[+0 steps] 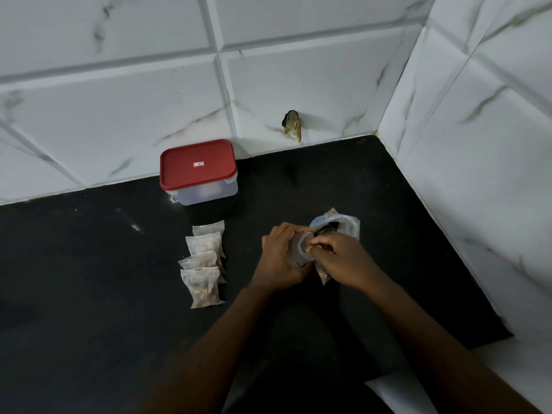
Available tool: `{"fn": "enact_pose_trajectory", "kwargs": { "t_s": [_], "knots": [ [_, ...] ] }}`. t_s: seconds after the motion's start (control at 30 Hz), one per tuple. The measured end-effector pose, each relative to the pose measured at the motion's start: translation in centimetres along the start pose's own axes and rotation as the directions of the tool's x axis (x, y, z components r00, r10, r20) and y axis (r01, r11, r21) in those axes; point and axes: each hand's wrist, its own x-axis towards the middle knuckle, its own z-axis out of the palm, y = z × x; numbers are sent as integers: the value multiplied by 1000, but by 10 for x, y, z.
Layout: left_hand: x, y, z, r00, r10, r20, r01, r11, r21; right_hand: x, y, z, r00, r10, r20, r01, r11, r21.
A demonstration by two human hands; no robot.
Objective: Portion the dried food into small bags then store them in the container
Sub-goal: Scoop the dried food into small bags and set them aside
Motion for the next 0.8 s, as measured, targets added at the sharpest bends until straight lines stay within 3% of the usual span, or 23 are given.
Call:
{"fn": "enact_pose_trajectory", "kwargs": {
  "t_s": [0.13, 0.27, 0.6, 0.8],
  "knots": [
    [-1, 0, -1, 1000, 22, 6, -22, 1000, -11, -2, -8, 6, 998, 50, -27, -48, 994, 93],
    [-1, 0, -2, 1000, 3, 17, -3, 1000, 31, 1, -11, 11, 999, 22, -23, -22, 999, 26],
    [-3, -5, -5, 999, -31, 38, 27, 996, 80, 0, -6, 16, 995, 103, -18, -94, 958, 270],
    [-4, -5, -7, 999, -45, -29, 44, 999, -23, 4, -1, 12, 993, 118, -29, -99, 919, 381]
  ]
}}
